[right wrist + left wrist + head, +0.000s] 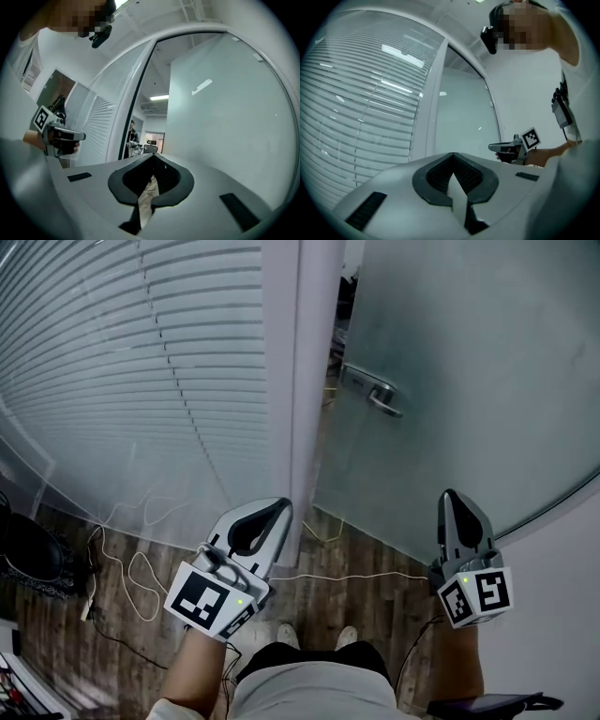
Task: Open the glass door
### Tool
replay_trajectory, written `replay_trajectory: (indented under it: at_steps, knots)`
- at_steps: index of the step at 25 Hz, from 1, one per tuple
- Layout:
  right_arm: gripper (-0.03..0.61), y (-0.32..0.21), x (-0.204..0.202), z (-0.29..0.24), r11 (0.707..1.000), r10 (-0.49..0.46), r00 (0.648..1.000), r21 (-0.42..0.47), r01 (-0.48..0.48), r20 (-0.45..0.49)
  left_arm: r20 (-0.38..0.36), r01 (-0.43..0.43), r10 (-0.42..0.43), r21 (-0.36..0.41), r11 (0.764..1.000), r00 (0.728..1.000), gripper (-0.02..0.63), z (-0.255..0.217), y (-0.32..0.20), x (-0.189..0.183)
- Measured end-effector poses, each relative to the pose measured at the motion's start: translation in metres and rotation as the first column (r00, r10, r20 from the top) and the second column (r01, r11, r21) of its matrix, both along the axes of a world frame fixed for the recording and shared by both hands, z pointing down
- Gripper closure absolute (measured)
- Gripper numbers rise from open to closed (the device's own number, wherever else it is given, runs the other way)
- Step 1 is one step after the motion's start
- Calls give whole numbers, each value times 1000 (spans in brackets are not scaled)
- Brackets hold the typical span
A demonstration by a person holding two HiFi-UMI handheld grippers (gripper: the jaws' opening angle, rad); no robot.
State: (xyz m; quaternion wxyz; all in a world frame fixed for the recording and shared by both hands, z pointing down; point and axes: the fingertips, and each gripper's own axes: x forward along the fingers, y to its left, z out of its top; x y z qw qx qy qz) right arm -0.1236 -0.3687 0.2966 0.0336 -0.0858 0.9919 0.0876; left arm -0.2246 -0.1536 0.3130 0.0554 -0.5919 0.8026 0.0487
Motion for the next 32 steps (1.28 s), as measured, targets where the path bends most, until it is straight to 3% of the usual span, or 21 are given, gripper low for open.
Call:
replay_trajectory:
  at_steps: [7, 15, 26, 32]
  knots:
    - [577, 34, 34, -16, 1000, 5, 999, 0, -5, 45, -14, -8, 8, 3, 1000, 1000, 615, 4, 16, 5]
    - [577, 57, 84, -32, 1000, 5, 998, 18, -6, 56, -34, -5, 6, 18, 1000, 999, 615, -9, 31, 37]
    - [577, 107, 202, -22, 999, -42, 998, 11, 41, 49, -34, 7, -7, -2, 1000, 999, 615, -15, 82, 160]
    - [577, 151, 254, -27, 998, -59, 997, -4, 59, 46, -31, 42, -42, -6, 999, 999, 615, -26, 137, 216]
